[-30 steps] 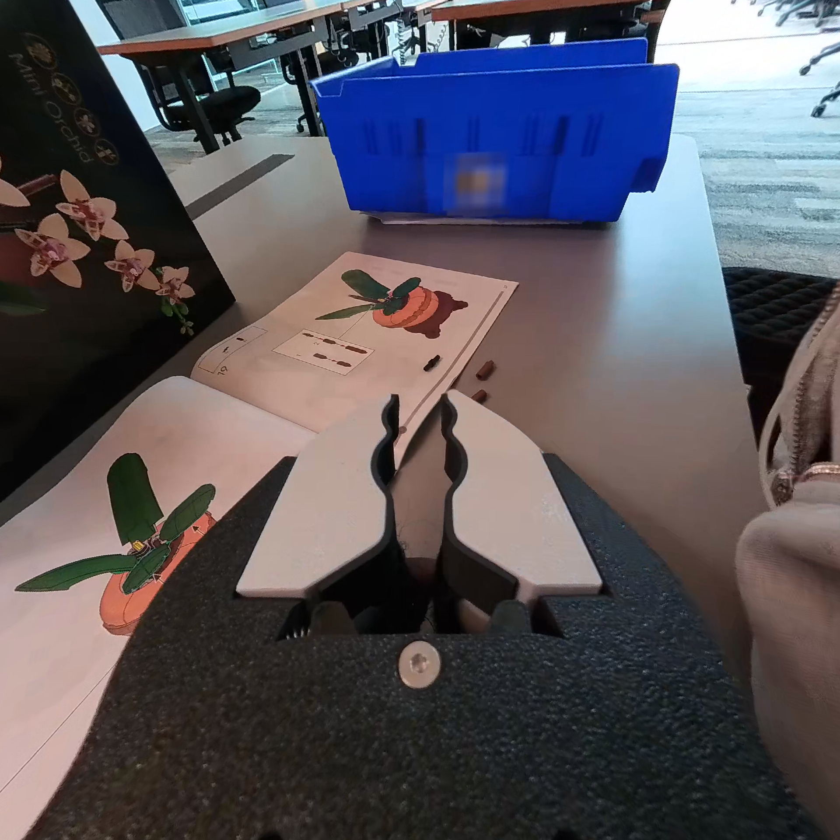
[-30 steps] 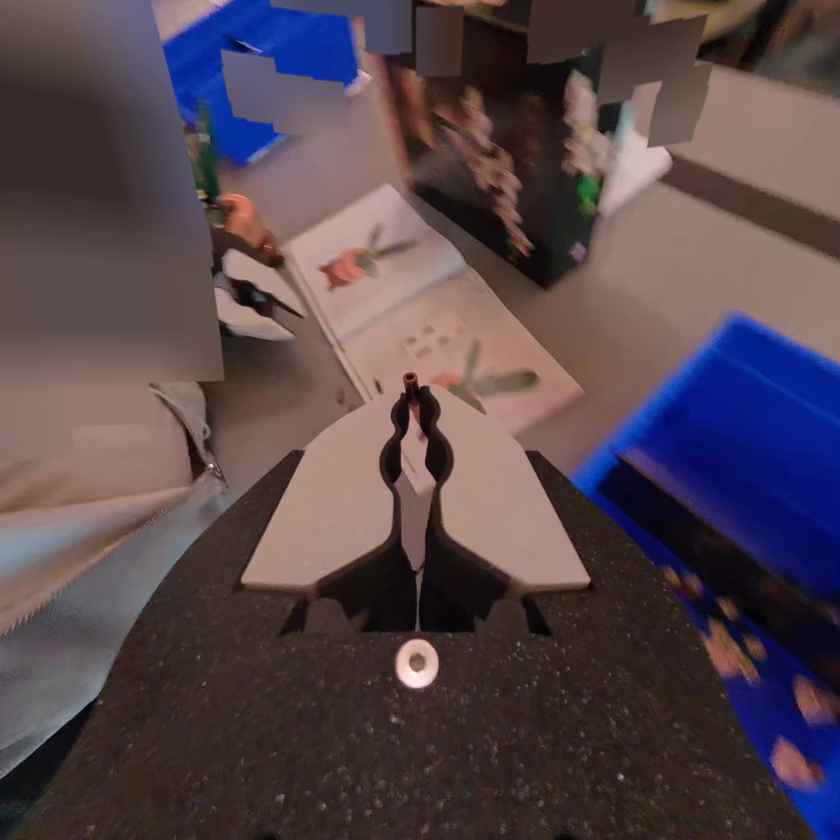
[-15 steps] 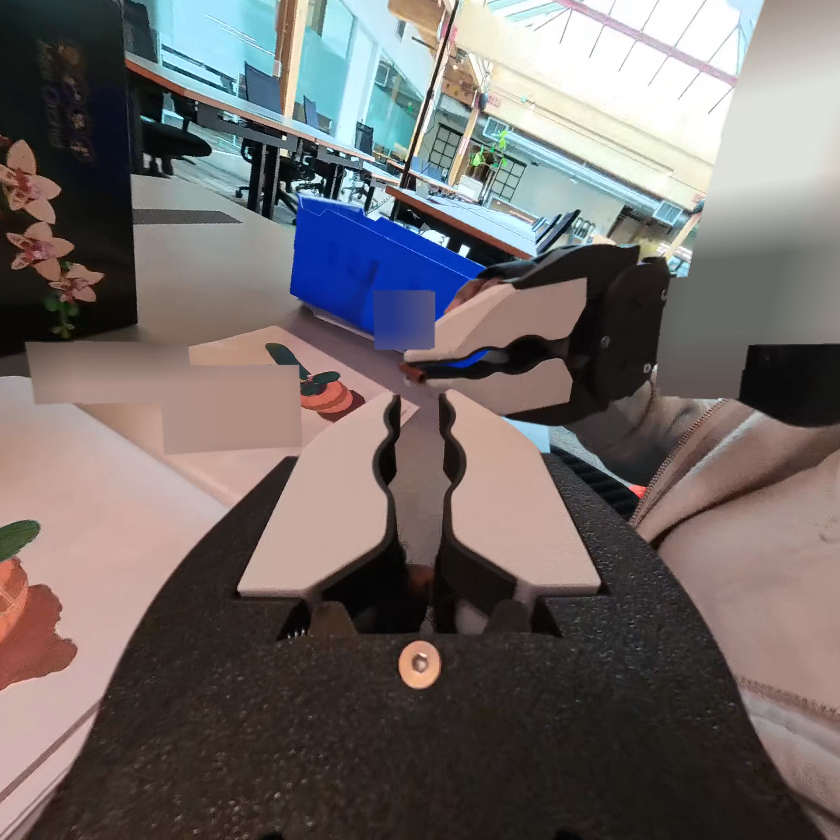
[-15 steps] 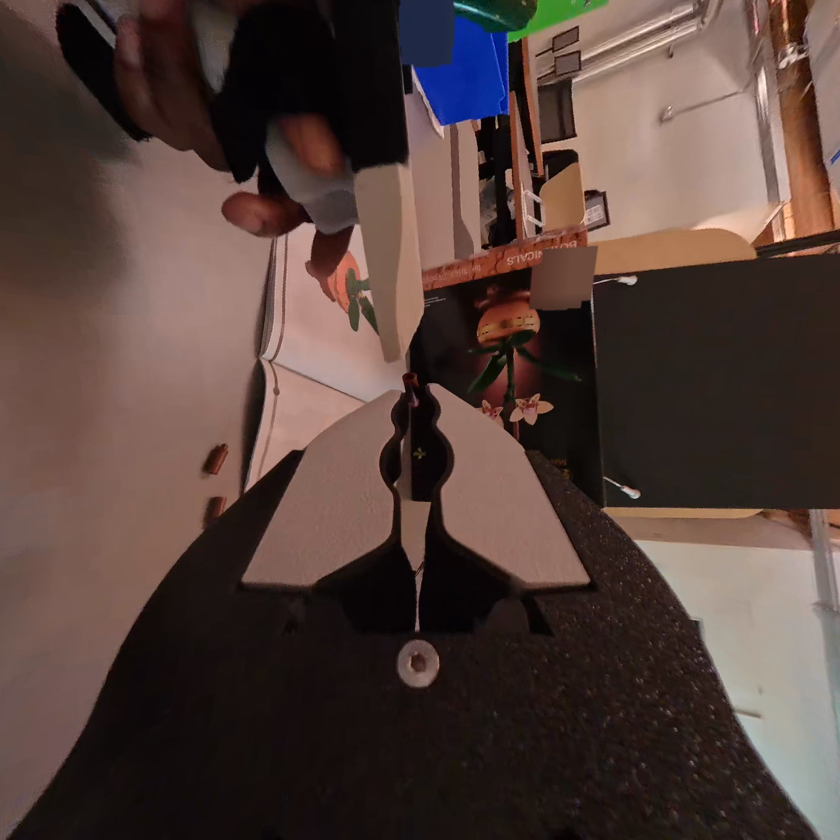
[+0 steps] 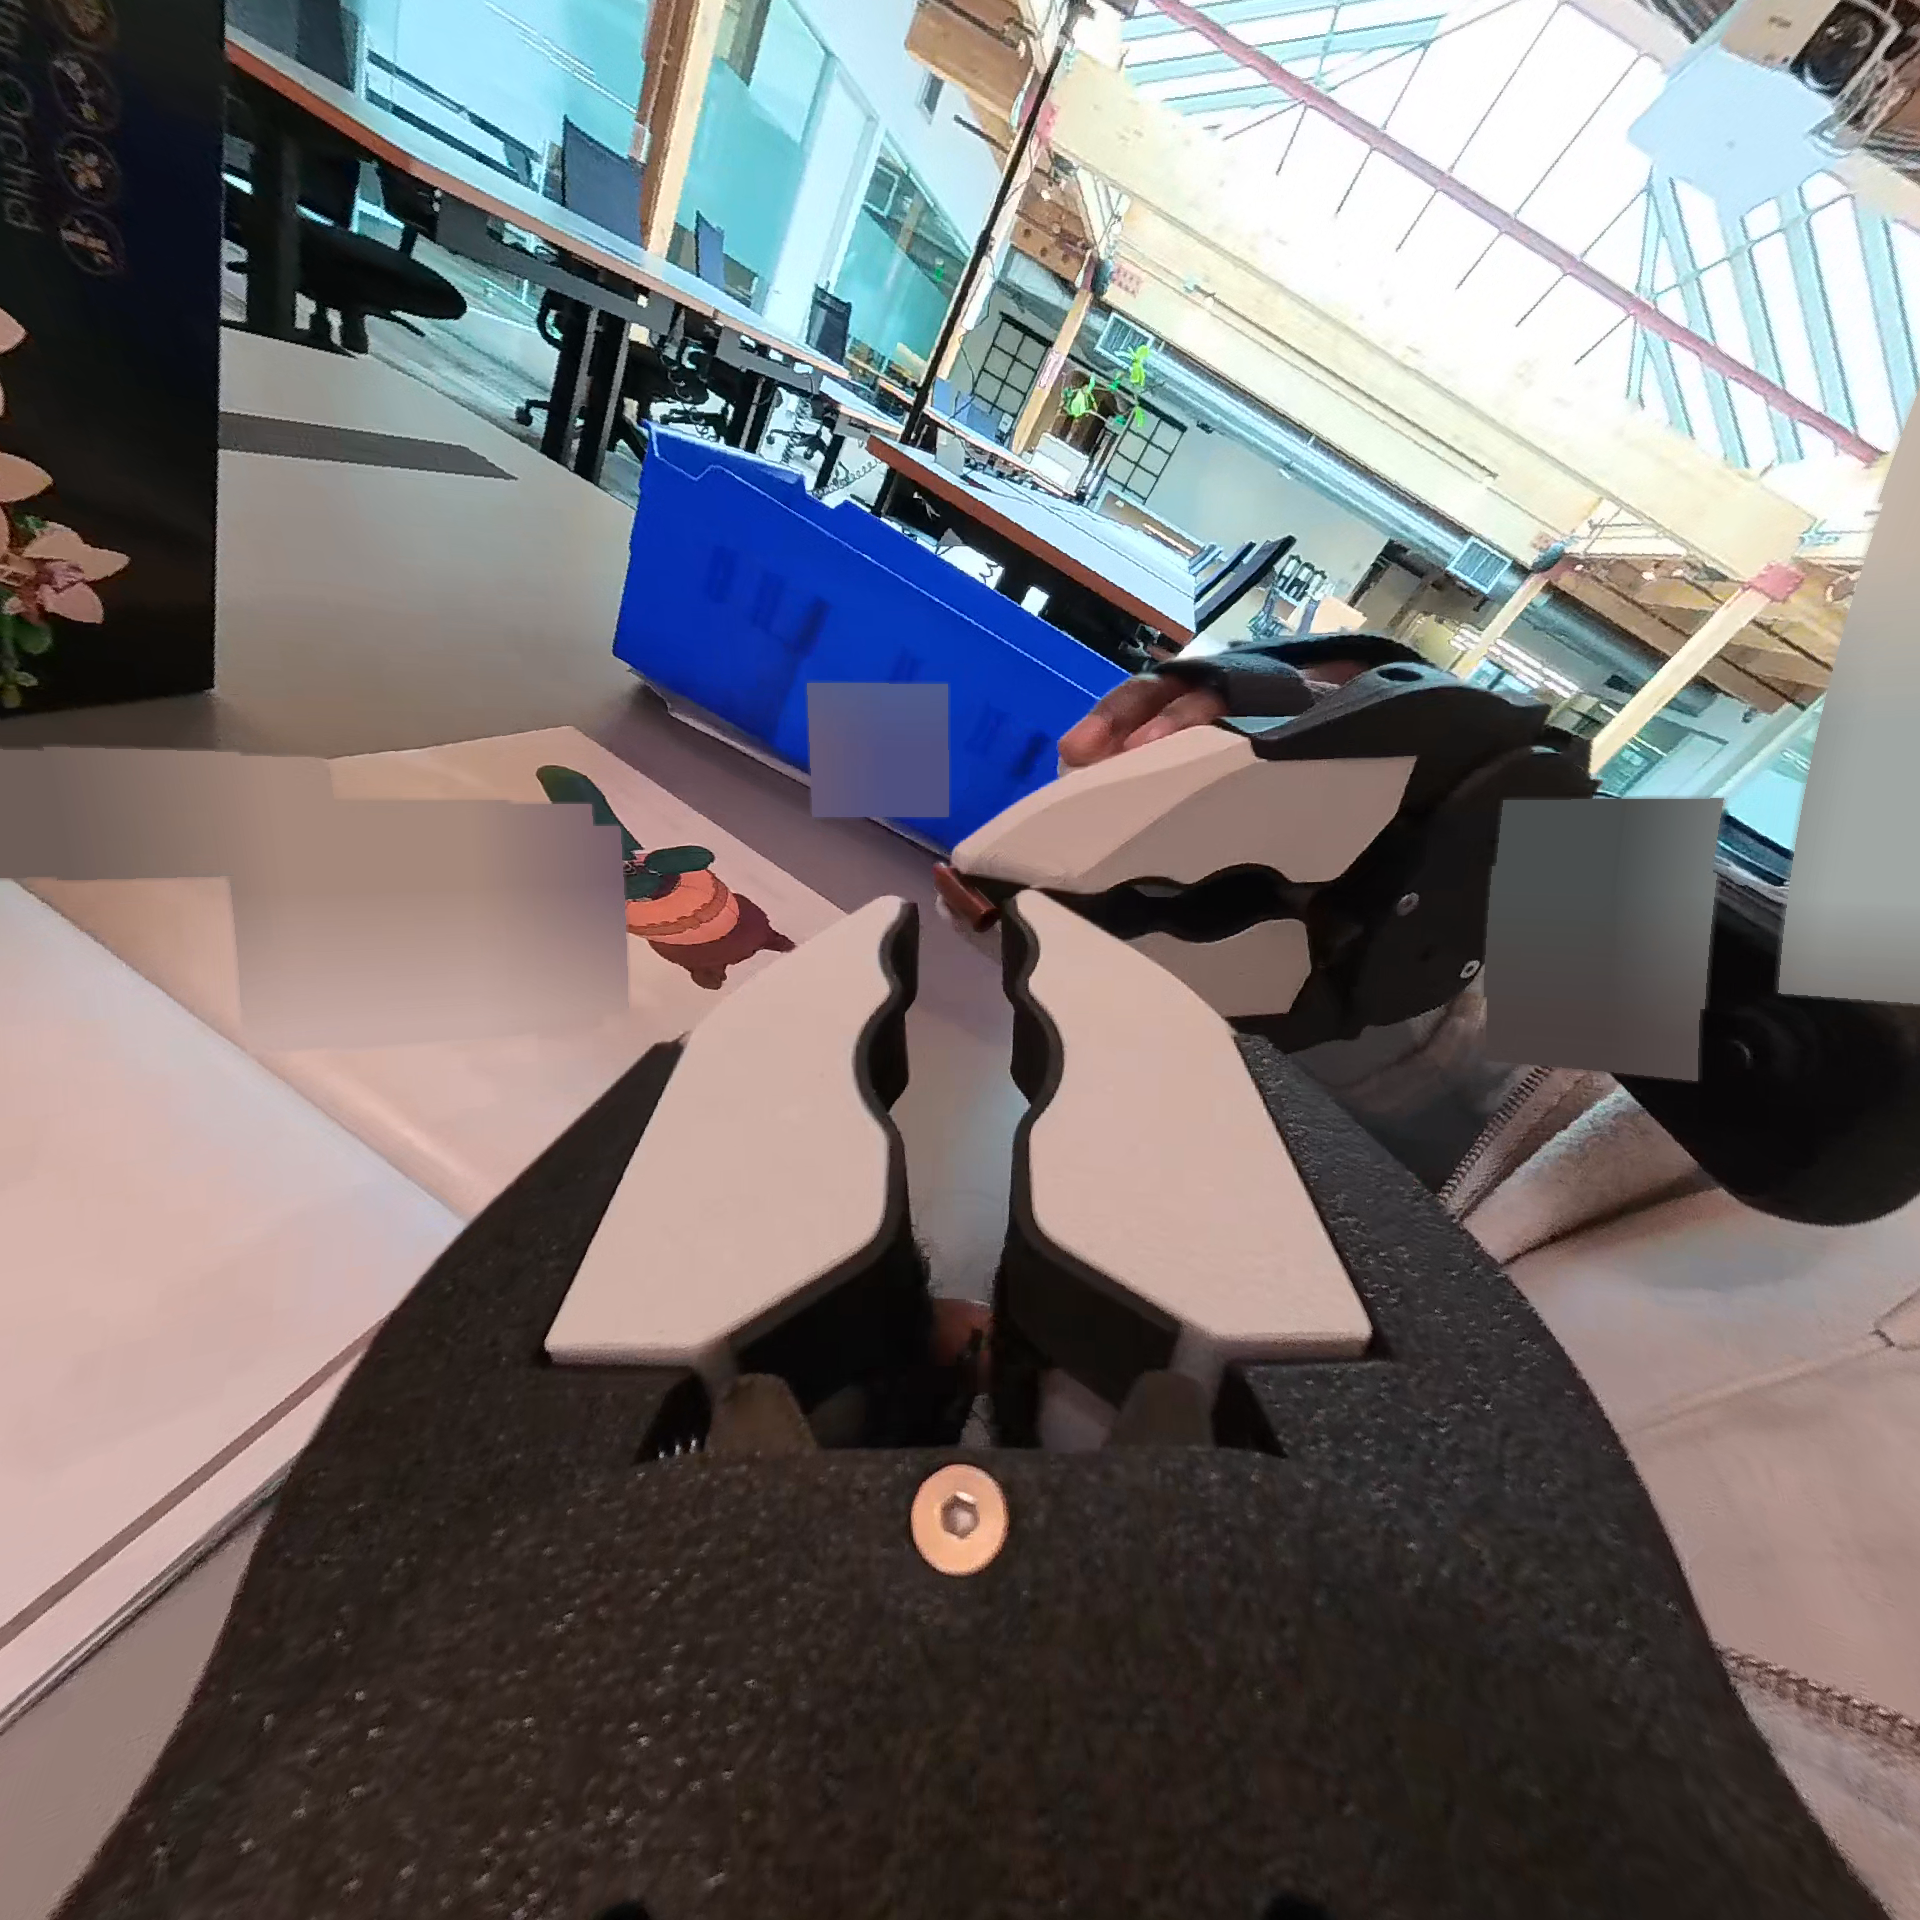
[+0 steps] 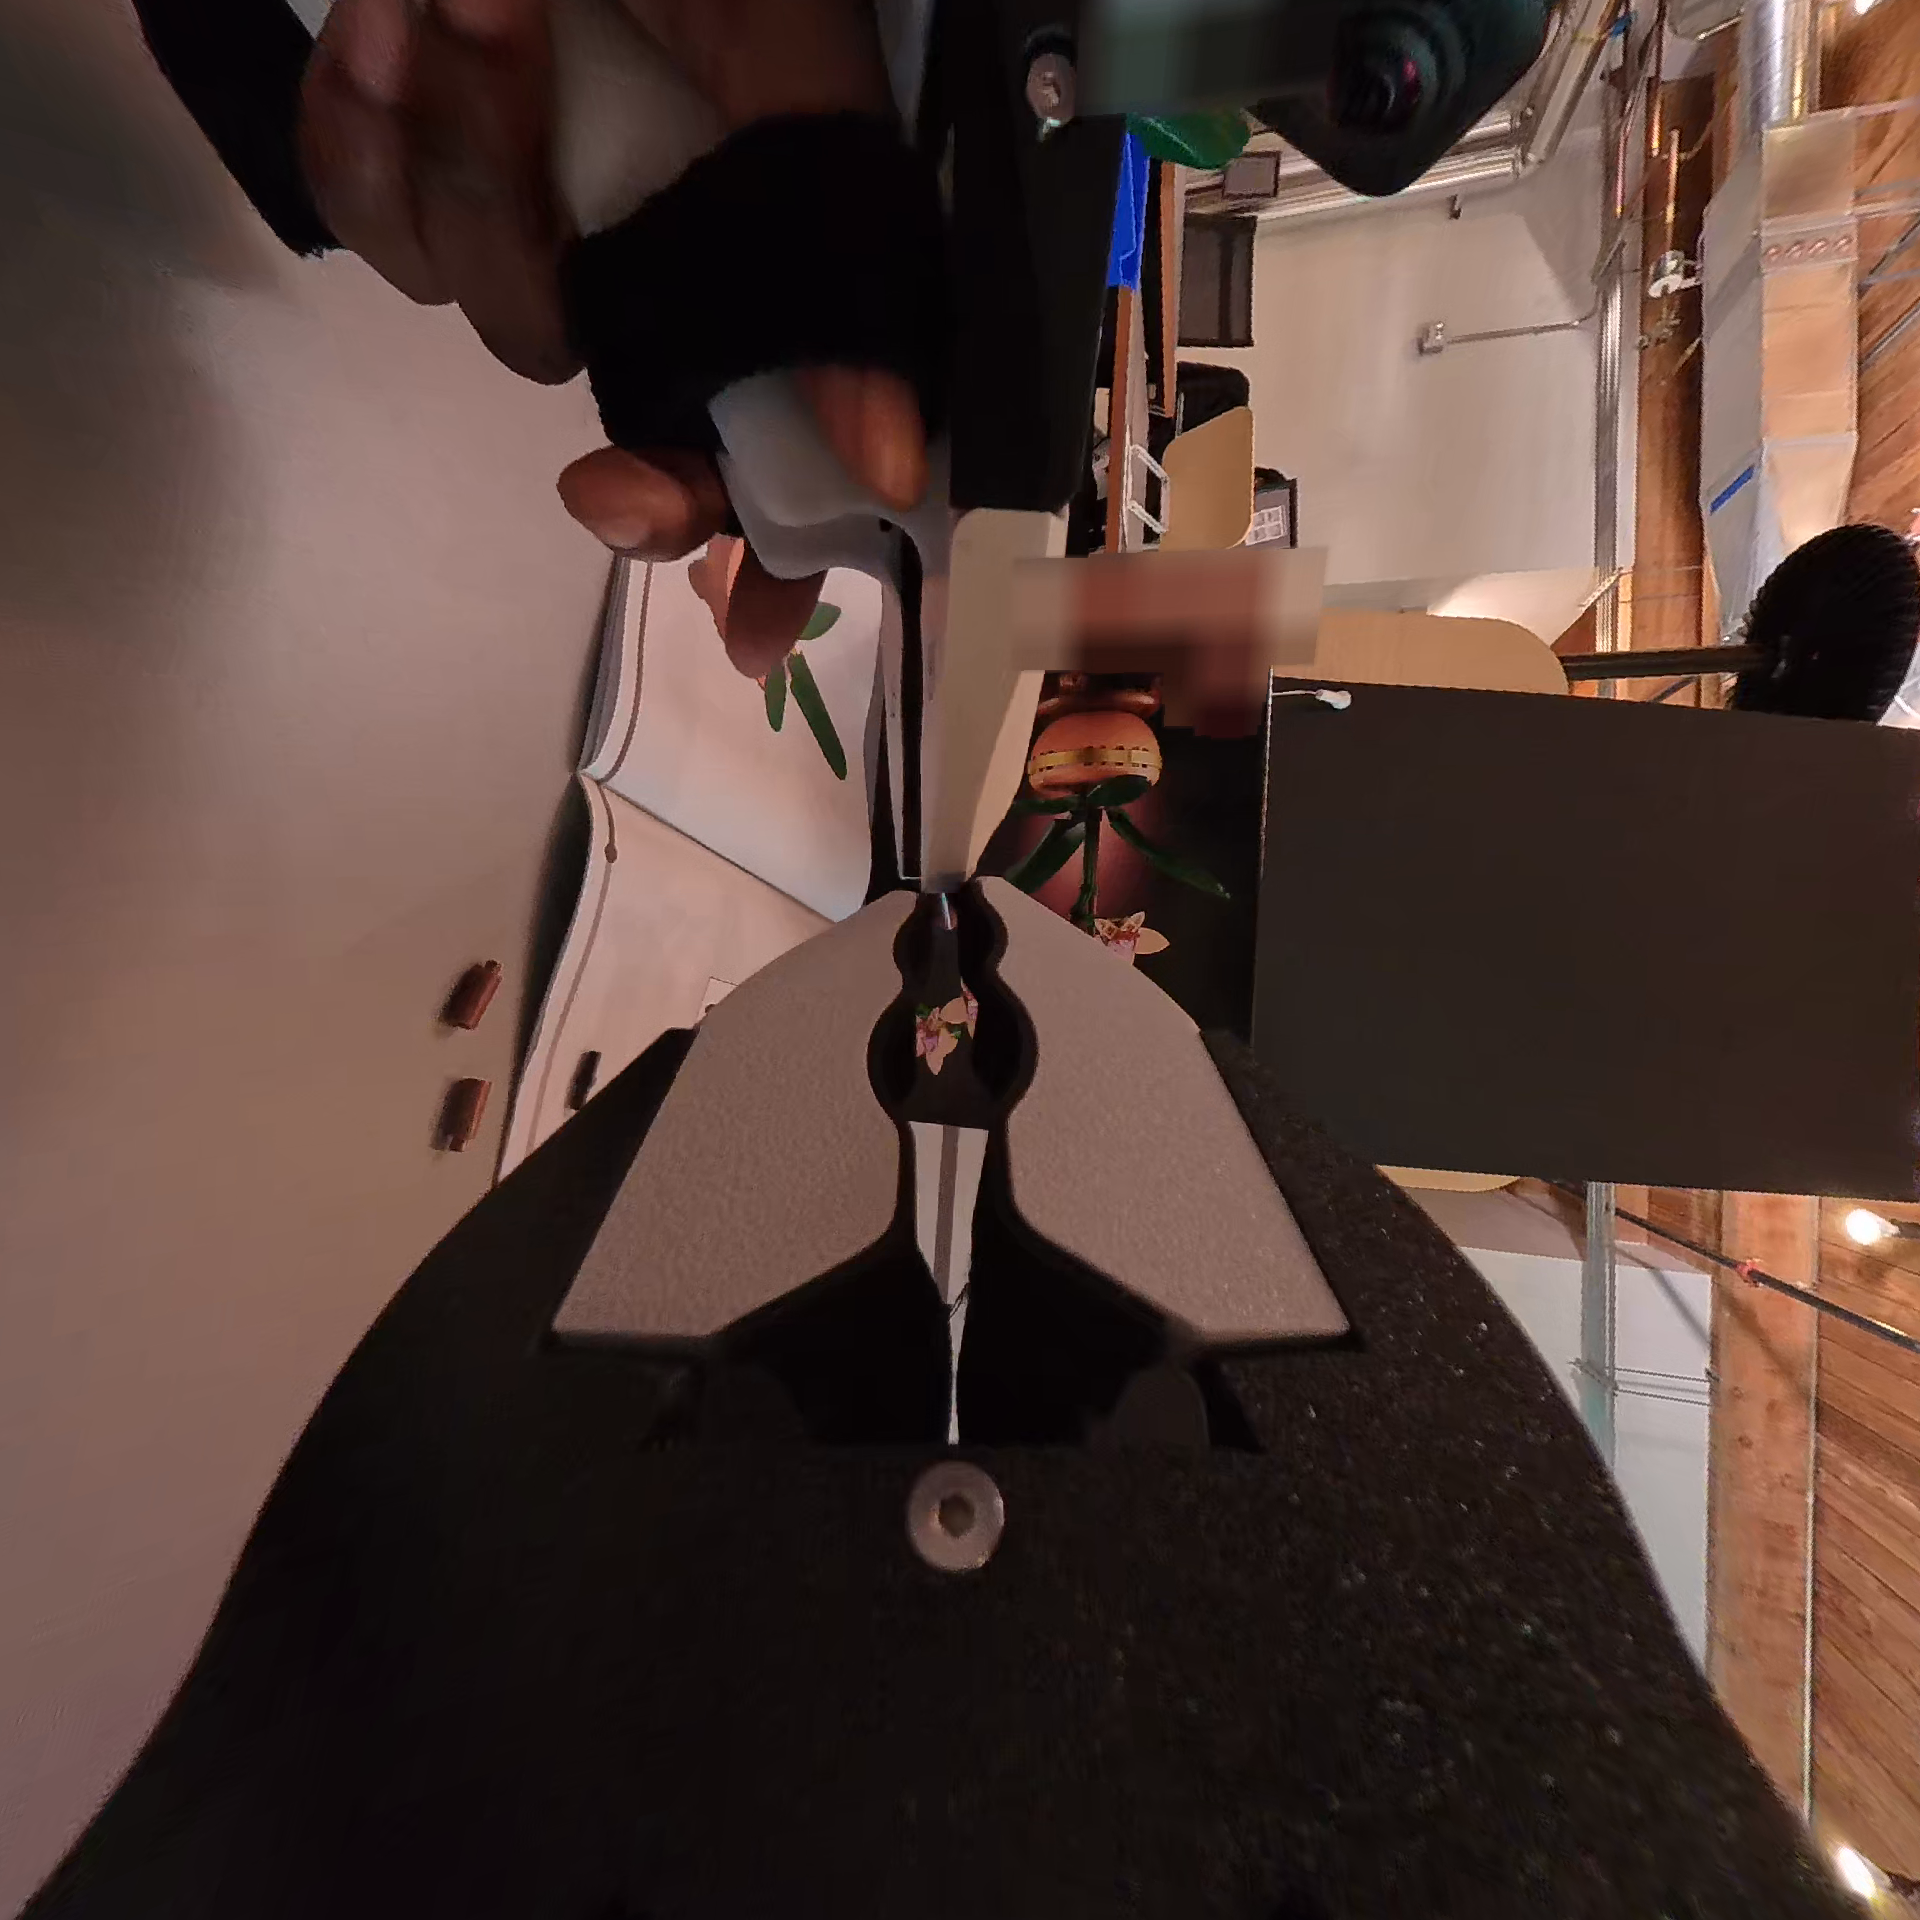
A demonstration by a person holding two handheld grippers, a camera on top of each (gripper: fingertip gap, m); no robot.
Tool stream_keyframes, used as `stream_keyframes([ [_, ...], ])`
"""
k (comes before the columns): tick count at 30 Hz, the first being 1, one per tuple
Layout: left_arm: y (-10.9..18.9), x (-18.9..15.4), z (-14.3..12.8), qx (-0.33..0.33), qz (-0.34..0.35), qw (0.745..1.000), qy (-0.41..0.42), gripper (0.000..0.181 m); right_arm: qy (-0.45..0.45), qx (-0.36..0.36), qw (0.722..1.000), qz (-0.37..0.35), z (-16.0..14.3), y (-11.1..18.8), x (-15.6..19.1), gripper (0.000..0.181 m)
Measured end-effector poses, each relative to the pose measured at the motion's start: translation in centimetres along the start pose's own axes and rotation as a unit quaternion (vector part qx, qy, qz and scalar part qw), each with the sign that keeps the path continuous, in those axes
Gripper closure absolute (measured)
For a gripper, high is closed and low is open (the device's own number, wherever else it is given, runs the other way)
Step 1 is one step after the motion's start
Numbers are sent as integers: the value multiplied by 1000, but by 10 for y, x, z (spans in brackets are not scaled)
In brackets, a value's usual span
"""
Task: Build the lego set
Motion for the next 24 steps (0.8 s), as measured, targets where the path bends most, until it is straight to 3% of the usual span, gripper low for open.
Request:
stream_keyframes([
  [10, 1, -3, -2, -7, -35, 999, 5, 176, -58, -24, 998, -3, 0, 3, 0, 177],
  [15, 2, -4, 1, -26, -49, 998, 5, 176, -175, -60, 983, 6, -4, 3, -5, 176],
  [18, 5, -4, 4, -42, -55, 998, 2, 177, -278, -79, 957, 8, -14, 4, -10, 175],
  [21, 7, -3, 8, -69, -60, 996, 4, 177, -449, -105, 887, 29, -28, 4, -11, 174],
  [23, 9, -1, 12, -89, -61, 994, 4, 177, -586, -151, 794, 57, -33, 5, -9, 171],
  [24, 9, -1, 14, -100, -61, 993, 1, 177, -653, -185, 730, 76, -34, 5, -8, 166],
])
Point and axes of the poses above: each gripper's, where its closed fingertips meet, y back along the fingers, z out of its top, x = y × z across the jaws, the point moved 3 cm from there along y, back along the fingers, and after that the axes turned 7 degrees about y, right-handed, at the moved point
